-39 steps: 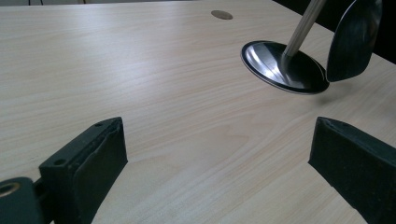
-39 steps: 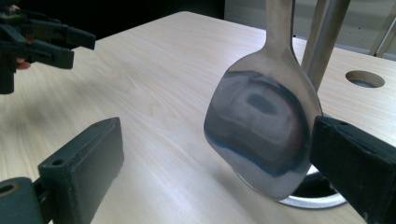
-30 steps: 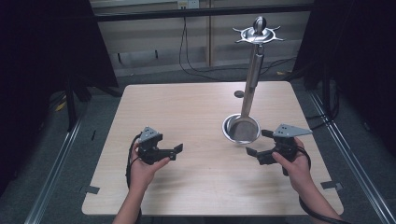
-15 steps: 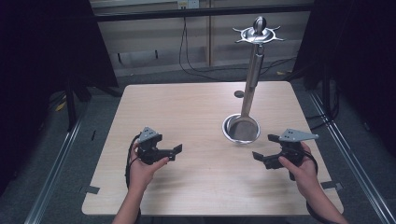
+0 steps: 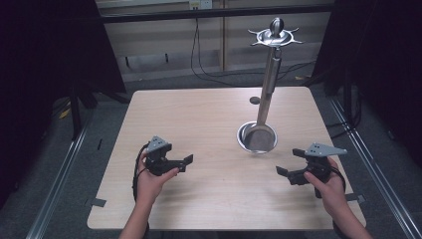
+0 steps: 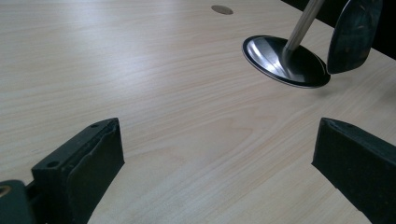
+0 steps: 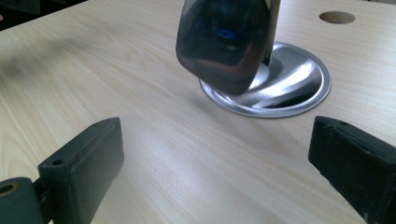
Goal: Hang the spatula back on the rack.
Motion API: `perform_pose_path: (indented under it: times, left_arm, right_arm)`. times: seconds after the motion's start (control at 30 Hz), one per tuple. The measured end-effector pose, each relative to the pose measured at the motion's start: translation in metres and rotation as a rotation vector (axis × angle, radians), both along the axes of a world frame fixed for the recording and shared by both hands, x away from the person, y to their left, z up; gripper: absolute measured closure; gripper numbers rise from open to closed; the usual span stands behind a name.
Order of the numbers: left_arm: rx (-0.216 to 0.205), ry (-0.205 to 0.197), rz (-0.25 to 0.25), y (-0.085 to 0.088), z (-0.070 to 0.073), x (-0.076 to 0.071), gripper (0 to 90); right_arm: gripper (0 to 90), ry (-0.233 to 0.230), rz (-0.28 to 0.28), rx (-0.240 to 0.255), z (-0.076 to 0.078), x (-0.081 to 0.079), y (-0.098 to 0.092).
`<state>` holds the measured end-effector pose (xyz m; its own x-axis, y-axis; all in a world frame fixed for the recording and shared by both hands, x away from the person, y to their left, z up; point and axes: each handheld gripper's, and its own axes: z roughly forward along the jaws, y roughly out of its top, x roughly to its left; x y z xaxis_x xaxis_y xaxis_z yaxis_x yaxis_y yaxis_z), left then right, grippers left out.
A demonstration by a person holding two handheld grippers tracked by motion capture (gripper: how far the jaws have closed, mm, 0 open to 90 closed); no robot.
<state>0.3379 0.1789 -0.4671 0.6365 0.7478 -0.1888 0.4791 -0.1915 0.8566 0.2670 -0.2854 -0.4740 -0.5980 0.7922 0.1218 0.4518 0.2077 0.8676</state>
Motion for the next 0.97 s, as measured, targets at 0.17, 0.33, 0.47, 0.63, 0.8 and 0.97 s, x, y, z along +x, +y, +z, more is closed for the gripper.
perform_pose_path:
  times: [0.17,0.33,0.47,0.63,0.8,0.97]
  left_arm:
    - [0.002,0.001,-0.002,-0.001,-0.001,0.0,1.7]
    - [0.003,-0.001,-0.009,-0.001,-0.002,0.0,1.9]
    - [0.003,0.002,-0.008,-0.001,-0.004,0.0,1.9]
    - [0.007,0.0,-0.008,-0.002,-0.005,0.0,2.0]
    - [0.007,-0.001,-0.007,-0.002,-0.005,-0.001,2.1]
    - [0.012,-0.002,-0.011,-0.003,-0.005,0.0,2.1]
  right_arm:
    - [3.0,0.021,-0.017,0.005,-0.01,-0.003,-0.007]
    - [3.0,0.024,-0.028,-0.001,-0.014,-0.004,-0.013]
    - [3.0,0.023,-0.035,-0.004,-0.015,-0.006,-0.016]
    - [3.0,0.017,-0.051,-0.006,-0.014,-0.009,-0.023]
    - [3.1,0.01,-0.057,-0.003,-0.013,-0.009,-0.025]
    - [3.0,0.007,-0.05,-0.009,-0.015,-0.008,-0.023]
